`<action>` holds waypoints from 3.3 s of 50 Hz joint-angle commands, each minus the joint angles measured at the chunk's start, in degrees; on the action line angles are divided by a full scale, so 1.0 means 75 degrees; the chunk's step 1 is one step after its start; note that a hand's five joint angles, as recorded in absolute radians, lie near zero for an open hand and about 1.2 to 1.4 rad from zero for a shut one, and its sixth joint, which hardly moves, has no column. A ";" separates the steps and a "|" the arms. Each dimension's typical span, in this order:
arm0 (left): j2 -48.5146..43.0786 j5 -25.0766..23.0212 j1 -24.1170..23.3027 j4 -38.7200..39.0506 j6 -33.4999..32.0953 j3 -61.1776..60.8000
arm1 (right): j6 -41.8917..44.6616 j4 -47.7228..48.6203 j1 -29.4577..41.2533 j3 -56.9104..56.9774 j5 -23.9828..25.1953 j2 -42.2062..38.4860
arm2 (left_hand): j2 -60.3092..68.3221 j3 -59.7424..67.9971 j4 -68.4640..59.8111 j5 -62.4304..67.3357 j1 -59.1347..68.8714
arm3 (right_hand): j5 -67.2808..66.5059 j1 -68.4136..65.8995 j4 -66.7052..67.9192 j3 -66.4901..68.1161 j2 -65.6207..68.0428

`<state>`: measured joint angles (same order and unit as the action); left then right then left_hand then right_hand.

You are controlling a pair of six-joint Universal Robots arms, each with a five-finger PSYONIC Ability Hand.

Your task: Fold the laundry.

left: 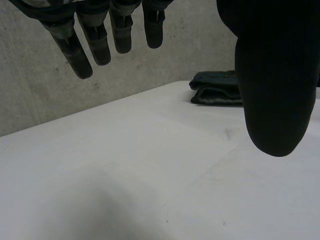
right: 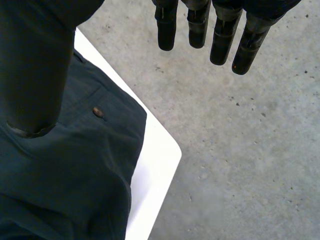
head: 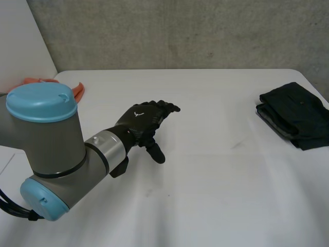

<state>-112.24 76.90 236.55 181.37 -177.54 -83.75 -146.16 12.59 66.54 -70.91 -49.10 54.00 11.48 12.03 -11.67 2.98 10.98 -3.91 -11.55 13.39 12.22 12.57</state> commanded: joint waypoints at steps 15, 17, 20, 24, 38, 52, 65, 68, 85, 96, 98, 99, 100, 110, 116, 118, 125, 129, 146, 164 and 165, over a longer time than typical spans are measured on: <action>0.0012 0.0000 0.0018 0.0017 0.0012 -0.0048 | 0.2028 -0.0038 0.0081 -0.0612 0.0735 -0.1071 | -0.0124 -0.0198 0.0149 -0.0323 -0.0057 | 0.0521 0.0206 -0.0452 -0.0296 -0.0342; 0.0012 0.0000 0.0018 0.0017 0.0012 -0.0048 | 0.2016 -0.0050 0.0081 -0.0507 0.0723 -0.1153 | -0.0124 -0.0198 0.0149 -0.0323 -0.0057 | 0.0521 0.0206 -0.0452 -0.0296 -0.0342; 0.0012 0.0000 0.0030 0.0017 0.0012 -0.0048 | 0.2016 -0.0038 0.0139 -0.0366 0.0723 -0.1364 | -0.0124 -0.0198 0.0149 -0.0323 -0.0057 | 0.0521 0.0206 -0.0452 -0.0296 -0.0342; 0.0011 0.0000 0.0030 0.0017 0.0012 -0.0060 | 0.1981 -0.0026 0.0479 -0.0003 0.0664 -0.1609 | -0.0124 -0.0198 0.0149 -0.0323 -0.0057 | 0.0521 0.0206 -0.0452 -0.0296 -0.0342; 0.0012 0.0000 0.0077 0.0017 0.0012 -0.0072 | 0.0367 0.0020 0.1650 0.2549 -0.0928 -0.2991 | -0.0124 -0.0198 0.0149 -0.0323 -0.0057 | 0.0521 0.0206 -0.0452 -0.0296 -0.0342; 0.0012 0.0000 0.0135 0.0076 0.0012 -0.0154 | -0.0164 -0.0834 0.2319 0.6020 -0.2324 -0.4797 | -0.0124 -0.0198 0.0149 -0.0323 -0.0057 | 0.0521 0.0206 -0.0452 -0.0296 -0.0342; 0.0140 0.0000 0.0194 0.0064 0.0012 -0.0165 | 0.0128 -0.3703 0.2554 0.4631 -0.2078 -0.2775 | -0.0124 -0.0198 0.0149 -0.0323 -0.0057 | 0.0521 0.0206 -0.0452 -0.0296 -0.0342; 0.0210 0.0000 0.0182 0.0064 0.0012 -0.0165 | 0.0257 -0.3800 0.2379 0.3949 -0.1949 -0.2035 | -0.0124 -0.0198 0.0149 -0.0323 -0.0057 | 0.0521 0.0206 -0.0452 -0.0296 -0.0342; 0.1452 0.0012 0.1046 0.0122 -0.0152 0.0022 | -0.1190 -0.3988 0.3113 0.1663 -0.1984 0.1364 | -0.0197 -0.0271 0.0223 -0.0397 -0.0130 | 0.0521 0.0206 -0.0452 -0.0296 -0.0342; 0.0611 -0.0058 0.3766 0.0662 -0.1006 0.0935 | -0.2414 -0.3438 0.5445 -0.0128 -0.2042 0.1858 | -0.0197 -0.0271 0.0223 -0.0397 -0.0130 | 0.0521 0.0206 -0.0452 -0.0296 -0.0342; -0.0068 -0.0094 0.4259 0.0662 -0.1627 0.1403 | -0.2414 -0.3273 0.5670 -0.0469 -0.2113 0.1870 | -0.0197 -0.0271 0.0223 -0.0397 -0.0130 | 0.0521 0.0206 -0.0452 -0.0296 -0.0342; -0.0314 -0.0094 0.4388 0.0650 -0.1838 0.1567 | -0.2414 -0.3180 0.5764 -0.0645 -0.2148 0.1882 | -0.0197 -0.0271 0.0223 -0.0397 -0.0130 | 0.0521 0.0206 -0.0452 -0.0296 -0.0342; -0.0583 -0.0105 0.4482 0.0662 -0.2060 0.1743 | -0.2402 -0.2982 0.5927 -0.0948 -0.2241 0.1870 | -0.0197 -0.0271 0.0223 -0.0397 -0.0130 | 0.0521 0.0206 -0.0452 -0.0296 -0.0342; -0.3889 -0.0011 0.5479 0.1341 -0.4604 0.4251 | -0.1852 -0.2160 0.6315 -0.2602 -0.2500 0.2022 | -0.0197 -0.0271 0.0223 -0.0397 -0.0130 | 0.0521 0.0206 -0.0452 -0.0296 -0.0342; -0.5142 -0.0257 0.5550 0.1822 -0.4828 0.5258 | -0.1629 -0.1727 0.6222 -0.3387 -0.2500 0.2338 | 0.1479 0.1405 -0.1454 0.1279 0.1546 | 0.0521 0.0206 -0.0452 -0.0296 -0.0342; -0.5320 -0.0258 0.5550 0.1822 -0.4851 0.5470 | -0.1629 -0.1679 0.6222 -0.3505 -0.2500 0.2444 | 0.3677 0.3603 -0.3652 0.3478 0.3744 | 0.0521 0.0206 -0.0452 -0.0296 -0.0342; -0.5240 0.0490 0.5222 0.1904 -0.4852 0.5601 | -0.1629 -0.1644 0.6116 -0.3670 -0.2500 0.2784 | 0.9136 0.9062 -0.9111 0.8937 0.9203 | 0.0521 0.0206 -0.0452 -0.0296 -0.0342; -0.3999 0.1195 0.4695 0.2102 -0.4665 0.4607 | -0.1629 -0.1655 0.5859 -0.3659 -0.2500 0.3018 | 0.9136 0.9062 -0.9111 0.8937 0.9203 | 0.0521 0.0206 -0.0452 -0.0296 -0.0342; 0.1219 -0.0739 0.1460 0.2429 0.0763 -0.0633 | -0.1781 -0.1667 0.4979 -0.3564 -0.2488 0.3886 | 0.9136 0.9062 -0.9111 0.8937 0.9203 | 0.0521 0.0206 -0.0452 -0.0296 -0.0342; -0.1932 0.0071 0.4037 0.2794 -0.4475 0.1509 | -0.1769 -0.1632 0.5014 -0.3764 -0.2441 0.3839 | -0.0197 -0.0271 0.0223 -0.0397 -0.0130 | 0.0521 0.0206 -0.0452 -0.0296 -0.0342; -0.2119 0.0070 0.4154 0.2771 -0.4569 0.1673 | -0.1769 -0.1620 0.5038 -0.3764 -0.2441 0.3804 | -0.0197 -0.0271 0.0223 -0.0397 -0.0130 | 0.0521 0.0206 -0.0452 -0.0296 -0.0342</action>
<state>-118.07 77.29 260.41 202.41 -203.78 -79.71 -159.44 0.32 103.97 -99.06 -67.41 83.04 11.46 11.87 -11.49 2.92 10.69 -3.68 -11.58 13.39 12.21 12.56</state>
